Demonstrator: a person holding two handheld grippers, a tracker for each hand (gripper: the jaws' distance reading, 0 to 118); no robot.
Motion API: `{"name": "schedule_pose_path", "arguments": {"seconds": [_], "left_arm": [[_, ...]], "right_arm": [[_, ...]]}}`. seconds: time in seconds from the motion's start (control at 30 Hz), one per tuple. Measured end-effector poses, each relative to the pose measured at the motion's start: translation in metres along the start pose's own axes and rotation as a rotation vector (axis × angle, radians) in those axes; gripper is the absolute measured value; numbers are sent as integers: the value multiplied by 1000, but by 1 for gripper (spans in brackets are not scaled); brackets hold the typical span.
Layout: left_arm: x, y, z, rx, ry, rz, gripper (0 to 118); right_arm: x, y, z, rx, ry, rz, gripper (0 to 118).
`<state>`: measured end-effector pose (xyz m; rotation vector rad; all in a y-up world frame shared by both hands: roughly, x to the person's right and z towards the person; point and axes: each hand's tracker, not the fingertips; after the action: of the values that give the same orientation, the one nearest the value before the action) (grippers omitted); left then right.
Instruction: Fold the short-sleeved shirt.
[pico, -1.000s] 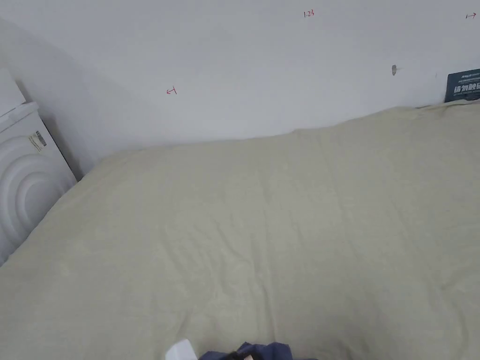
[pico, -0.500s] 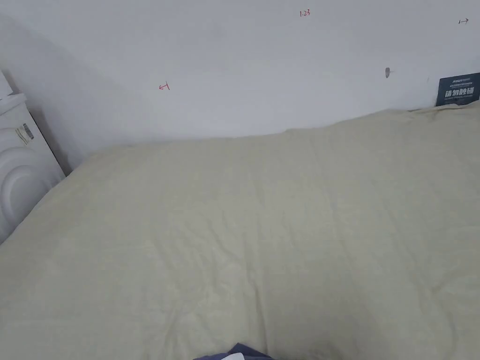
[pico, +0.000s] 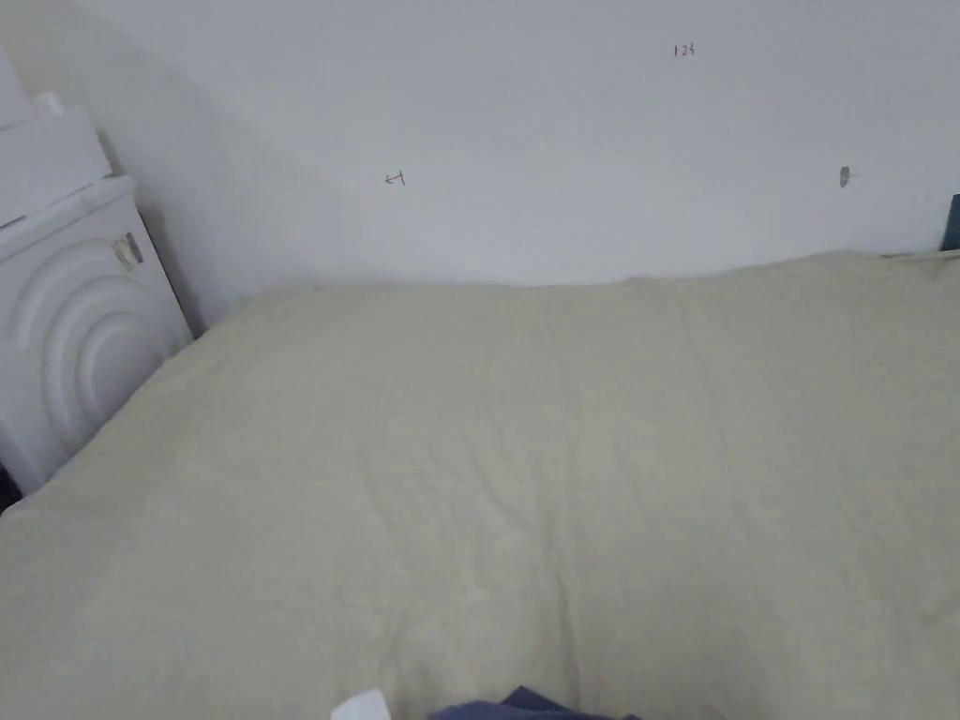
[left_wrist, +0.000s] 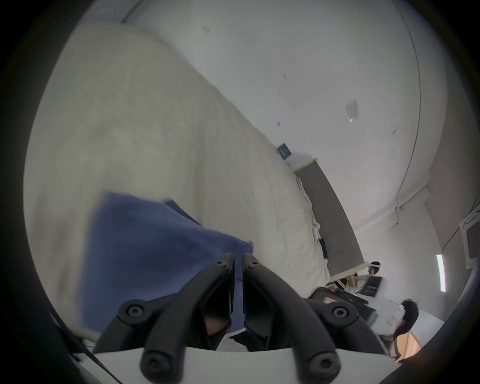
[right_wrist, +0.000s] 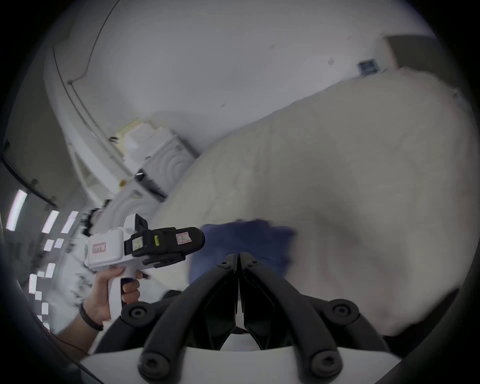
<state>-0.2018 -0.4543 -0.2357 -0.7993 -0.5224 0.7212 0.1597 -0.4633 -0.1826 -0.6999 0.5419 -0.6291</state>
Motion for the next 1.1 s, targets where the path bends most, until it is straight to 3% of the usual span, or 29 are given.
{"name": "schedule_pose_path", "arguments": {"seconds": [0.07, 0.13, 0.17, 0.2, 0.23, 0.27, 0.3, 0.4, 0.43, 0.57, 0.67, 0.77, 0.83, 0.97, 1.1], "left_arm": [[-15, 8, 22, 23, 54, -1, 18], [-41, 15, 37, 31, 122, 23, 35], [-48, 17, 41, 24, 137, 40, 48], [-55, 19, 45, 24, 141, 51, 71], [-62, 19, 46, 25, 135, 58, 87], [-67, 19, 44, 17, 123, 68, 100], [-75, 20, 41, -2, 100, 90, 105], [-89, 22, 23, -49, 85, 105, 105], [-93, 21, 14, -78, 63, 117, 105], [-96, 15, -31, -170, 1, 112, 104], [-99, 11, -59, -249, -37, 82, 88], [-84, 16, -67, -290, 81, -38, 54], [-74, 9, -64, -298, 6, 26, 32], [-67, 4, -57, -254, 49, 41, 29], [-76, 35, -25, -185, 28, 13, 28]], "right_arm": [[19, 2, -41, -46, 104, -116, 1], [40, 1, -83, -129, 33, -160, 1], [51, 0, -97, -173, 2, -165, 1], [67, -4, -110, -209, -59, -186, 0], [83, -9, -118, -225, -33, -241, 1], [96, -9, -116, -175, 75, -331, 1], [101, -7, -111, -159, 87, -402, 1], [94, 0, -109, -177, 41, -219, 1], [92, -1, -104, -183, 44, -209, 1], [102, -4, -103, -180, 76, -304, 1], [99, -3, -102, -180, 74, -289, 1], [97, -2, -100, -184, 65, -265, 1], [90, -1, -97, -188, 60, -264, 1], [73, 3, -84, -166, -22, -166, 0], [65, 7, -63, -126, 13, -190, 0]]}}
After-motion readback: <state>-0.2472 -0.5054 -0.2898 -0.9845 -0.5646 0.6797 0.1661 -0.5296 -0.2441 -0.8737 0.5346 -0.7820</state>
